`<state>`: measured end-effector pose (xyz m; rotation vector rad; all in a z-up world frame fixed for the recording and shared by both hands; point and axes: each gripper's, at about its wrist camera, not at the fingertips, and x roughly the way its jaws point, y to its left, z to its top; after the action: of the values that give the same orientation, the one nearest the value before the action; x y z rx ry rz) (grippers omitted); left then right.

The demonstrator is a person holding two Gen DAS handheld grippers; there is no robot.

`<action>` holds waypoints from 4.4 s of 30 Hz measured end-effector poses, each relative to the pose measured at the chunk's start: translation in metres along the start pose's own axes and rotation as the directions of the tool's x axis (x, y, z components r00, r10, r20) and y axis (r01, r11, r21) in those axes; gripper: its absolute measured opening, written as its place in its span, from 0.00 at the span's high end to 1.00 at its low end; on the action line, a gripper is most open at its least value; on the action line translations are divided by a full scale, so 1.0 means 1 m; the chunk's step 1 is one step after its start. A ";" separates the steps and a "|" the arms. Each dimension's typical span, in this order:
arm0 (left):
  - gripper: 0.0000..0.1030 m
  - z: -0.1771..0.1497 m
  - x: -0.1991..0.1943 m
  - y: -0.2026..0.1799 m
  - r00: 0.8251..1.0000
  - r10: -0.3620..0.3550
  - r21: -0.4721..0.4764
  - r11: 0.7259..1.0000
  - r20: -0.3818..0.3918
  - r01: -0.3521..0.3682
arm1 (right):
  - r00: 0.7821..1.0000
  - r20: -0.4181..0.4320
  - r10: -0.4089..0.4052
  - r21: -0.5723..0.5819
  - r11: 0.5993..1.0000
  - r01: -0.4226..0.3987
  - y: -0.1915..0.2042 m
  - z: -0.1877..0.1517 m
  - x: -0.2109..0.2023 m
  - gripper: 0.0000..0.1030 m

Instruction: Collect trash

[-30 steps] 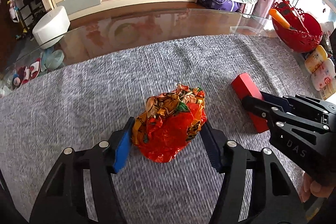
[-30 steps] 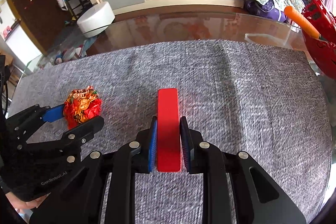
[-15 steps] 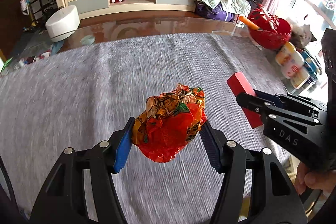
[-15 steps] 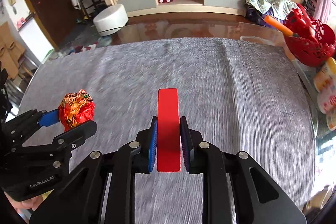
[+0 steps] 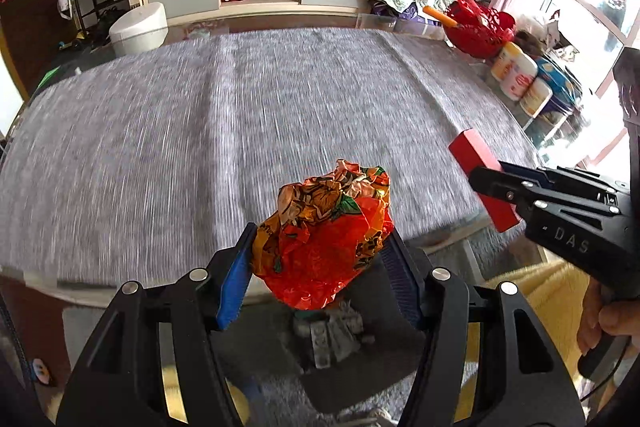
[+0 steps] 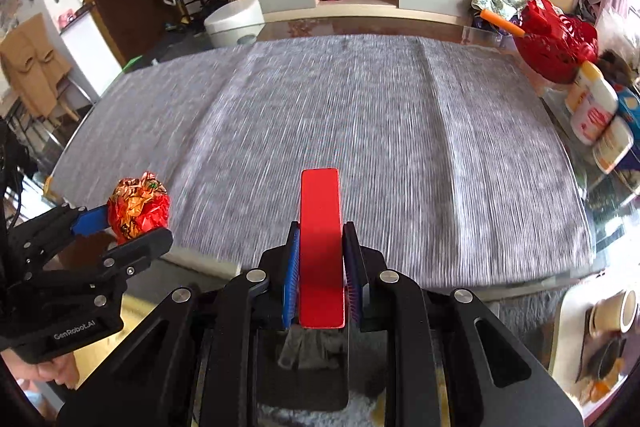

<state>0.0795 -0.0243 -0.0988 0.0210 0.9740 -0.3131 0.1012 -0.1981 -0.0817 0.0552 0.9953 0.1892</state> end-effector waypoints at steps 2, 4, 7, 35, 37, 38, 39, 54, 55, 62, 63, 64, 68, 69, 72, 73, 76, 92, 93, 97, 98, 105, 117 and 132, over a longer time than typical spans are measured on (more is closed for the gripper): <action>0.44 -0.017 -0.004 -0.001 1.000 0.001 0.004 1.000 -0.004 -0.001 | 1.000 -0.004 0.000 -0.005 1.000 0.000 0.002 -0.013 -0.003 0.79; 0.44 -0.031 -0.006 -0.002 1.000 -0.001 0.006 1.000 -0.011 0.001 | 1.000 -0.013 0.001 -0.002 1.000 -0.001 0.003 -0.027 -0.002 0.79; 0.44 -0.053 -0.003 -0.004 0.999 -0.005 0.002 1.000 -0.032 0.005 | 1.000 -0.031 0.008 0.008 1.000 -0.008 0.004 -0.044 0.003 0.79; 0.43 -0.149 0.093 -0.013 0.951 -0.052 -0.031 0.999 -0.306 0.045 | 0.960 -0.265 0.091 0.069 0.995 -0.076 0.007 -0.127 0.094 0.79; 0.42 -0.148 0.095 -0.013 0.950 -0.051 -0.032 0.999 -0.308 0.043 | 0.959 -0.269 0.094 0.070 0.995 -0.077 0.006 -0.125 0.097 0.78; 0.41 -0.147 0.096 -0.012 0.950 -0.047 -0.031 0.999 -0.308 0.039 | 0.958 -0.270 0.094 0.073 0.994 -0.077 0.006 -0.124 0.098 0.77; 0.41 -0.146 0.096 -0.012 0.951 -0.042 -0.030 0.999 -0.308 0.034 | 0.959 -0.269 0.093 0.074 0.994 -0.076 0.006 -0.123 0.099 0.77; 0.08 -0.129 0.077 0.003 0.970 0.036 -0.028 0.999 -0.241 -0.044 | 0.987 -0.160 0.006 0.107 0.994 0.011 -0.017 -0.101 0.072 0.27; 0.08 -0.126 0.072 0.004 0.973 0.041 -0.026 0.999 -0.226 -0.048 | 0.990 -0.141 -0.005 0.112 0.994 0.021 -0.020 -0.098 0.066 0.22; 0.08 -0.085 0.012 0.017 0.994 0.096 -0.029 0.995 -0.047 -0.097 | 0.997 0.009 -0.079 0.097 0.992 0.078 -0.033 -0.074 0.014 0.03; 0.08 -0.080 0.005 0.017 0.994 0.102 -0.026 0.994 -0.028 -0.102 | 0.997 0.027 -0.078 0.095 0.993 0.075 -0.033 -0.070 0.009 0.03; 0.08 -0.073 -0.004 0.018 0.994 0.109 -0.019 0.994 -0.006 -0.109 | 0.996 0.048 -0.076 0.090 0.993 0.072 -0.032 -0.067 0.001 0.03; 0.08 -0.051 -0.046 0.015 0.984 0.132 0.012 0.991 0.120 -0.134 | 0.983 0.151 -0.108 0.029 0.994 0.104 -0.025 -0.055 -0.034 0.03; 0.08 -0.048 -0.056 0.014 0.980 0.131 0.015 0.991 0.147 -0.135 | 0.975 0.177 -0.137 0.019 0.991 0.135 -0.023 -0.053 -0.044 0.03; 0.08 -0.042 -0.081 0.012 0.961 0.152 0.002 0.988 0.229 -0.157 | 0.953 0.236 -0.189 0.039 0.982 0.185 -0.023 -0.050 -0.068 0.03; 0.08 -0.042 -0.088 0.012 0.955 0.160 -0.010 0.987 0.249 -0.163 | 0.947 0.253 -0.198 0.058 0.980 0.190 -0.024 -0.049 -0.075 0.03; 0.08 -0.041 -0.105 0.012 0.936 0.176 -0.050 0.984 0.306 -0.169 | 0.928 0.306 -0.213 0.112 0.976 0.188 -0.026 -0.047 -0.098 0.03; 0.08 -0.049 -0.152 -0.008 0.878 0.211 -0.065 0.977 0.429 -0.203 | 0.862 0.432 -0.267 0.146 0.963 0.226 -0.006 -0.056 -0.148 0.03; 0.08 -0.049 -0.153 -0.008 0.878 0.210 -0.067 0.977 0.431 -0.201 | 0.864 0.430 -0.263 0.146 0.964 0.221 -0.006 -0.057 -0.147 0.03; 0.08 -0.049 -0.157 -0.010 0.867 0.224 -0.072 0.974 0.445 -0.215 | 0.870 0.422 -0.253 0.141 0.967 0.213 -0.002 -0.058 -0.144 0.03; 0.08 -0.049 -0.158 -0.010 0.866 0.224 -0.073 0.974 0.447 -0.214 | 0.872 0.422 -0.249 0.139 0.968 0.209 -0.002 -0.058 -0.143 0.03; 0.08 -0.050 -0.159 -0.011 0.869 0.219 -0.072 0.975 0.444 -0.210 | 0.872 0.426 -0.241 0.133 0.970 0.203 0.003 -0.059 -0.144 0.03; 0.08 -0.049 -0.156 -0.007 0.880 0.192 -0.070 0.981 0.435 -0.179 | 0.874 0.428 -0.230 0.131 0.973 0.191 0.005 -0.057 -0.144 0.03; 0.08 -0.047 -0.159 -0.004 0.872 0.202 -0.078 0.979 0.445 -0.187 | 0.882 0.423 -0.209 0.114 0.978 0.177 0.009 -0.052 -0.143 0.03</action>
<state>-0.0420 0.0194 0.0045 0.0153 0.5057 -0.1048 -0.0193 -0.2180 0.0093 0.0604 0.5551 -0.0449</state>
